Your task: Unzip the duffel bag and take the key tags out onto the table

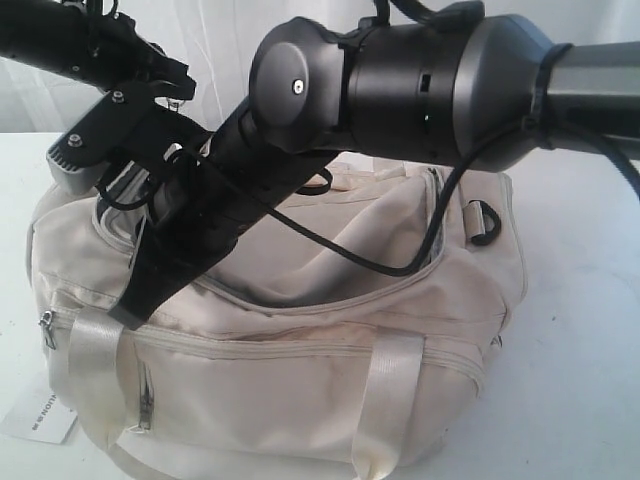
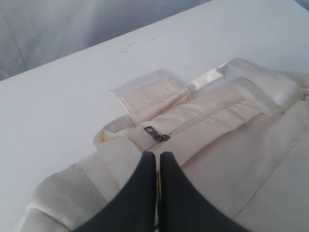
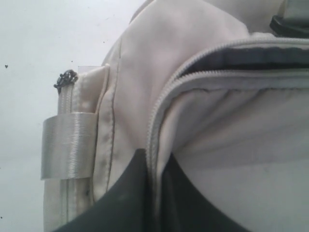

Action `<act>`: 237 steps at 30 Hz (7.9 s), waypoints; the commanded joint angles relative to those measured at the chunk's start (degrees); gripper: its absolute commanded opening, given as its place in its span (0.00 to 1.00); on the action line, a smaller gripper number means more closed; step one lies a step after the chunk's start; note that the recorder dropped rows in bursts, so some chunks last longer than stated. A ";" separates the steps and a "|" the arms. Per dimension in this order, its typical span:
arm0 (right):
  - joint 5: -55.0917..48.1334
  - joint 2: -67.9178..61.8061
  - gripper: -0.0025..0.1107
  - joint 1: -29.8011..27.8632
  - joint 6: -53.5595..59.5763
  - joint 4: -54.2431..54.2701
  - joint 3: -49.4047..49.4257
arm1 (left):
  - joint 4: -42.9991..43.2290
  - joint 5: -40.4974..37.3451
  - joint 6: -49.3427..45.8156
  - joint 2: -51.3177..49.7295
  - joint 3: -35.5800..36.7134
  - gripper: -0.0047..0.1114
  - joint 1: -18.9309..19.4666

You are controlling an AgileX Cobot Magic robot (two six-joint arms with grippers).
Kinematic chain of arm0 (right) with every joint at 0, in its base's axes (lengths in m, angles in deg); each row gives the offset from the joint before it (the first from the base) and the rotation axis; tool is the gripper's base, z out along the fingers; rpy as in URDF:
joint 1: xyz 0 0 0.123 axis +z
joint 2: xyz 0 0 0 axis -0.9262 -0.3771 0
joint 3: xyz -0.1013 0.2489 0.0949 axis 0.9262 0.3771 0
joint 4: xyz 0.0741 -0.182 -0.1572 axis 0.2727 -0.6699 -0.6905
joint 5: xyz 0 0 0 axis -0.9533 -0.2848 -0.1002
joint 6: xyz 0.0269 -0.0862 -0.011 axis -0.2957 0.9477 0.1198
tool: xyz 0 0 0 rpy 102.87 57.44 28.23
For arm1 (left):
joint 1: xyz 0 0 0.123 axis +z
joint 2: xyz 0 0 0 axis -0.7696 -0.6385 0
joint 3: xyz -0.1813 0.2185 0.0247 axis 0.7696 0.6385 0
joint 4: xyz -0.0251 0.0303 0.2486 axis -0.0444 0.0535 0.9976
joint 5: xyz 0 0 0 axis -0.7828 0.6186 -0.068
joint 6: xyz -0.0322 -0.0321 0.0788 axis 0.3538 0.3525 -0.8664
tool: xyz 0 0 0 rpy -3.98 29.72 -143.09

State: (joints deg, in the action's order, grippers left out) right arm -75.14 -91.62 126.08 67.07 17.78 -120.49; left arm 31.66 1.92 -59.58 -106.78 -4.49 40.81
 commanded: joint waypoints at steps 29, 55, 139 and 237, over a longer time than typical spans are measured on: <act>-5.04 1.24 0.47 0.65 -0.27 2.10 0.08 | 32.78 -20.39 19.80 16.41 -1.98 0.24 0.18; -9.12 8.14 0.52 0.44 -14.40 -18.10 0.28 | 30.91 -17.75 21.87 42.67 32.18 0.04 0.28; 22.60 -18.21 0.05 -15.26 -50.40 -84.42 -20.60 | 28.59 -18.91 21.98 42.67 32.18 0.04 0.28; -31.85 -13.32 0.02 -12.63 -18.09 -22.70 -28.40 | 25.45 -20.61 19.33 42.67 32.18 0.04 0.18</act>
State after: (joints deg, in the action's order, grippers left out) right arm -106.82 -108.53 113.56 48.32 -4.11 -148.88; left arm 58.24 -17.61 -40.07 -64.58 27.43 40.98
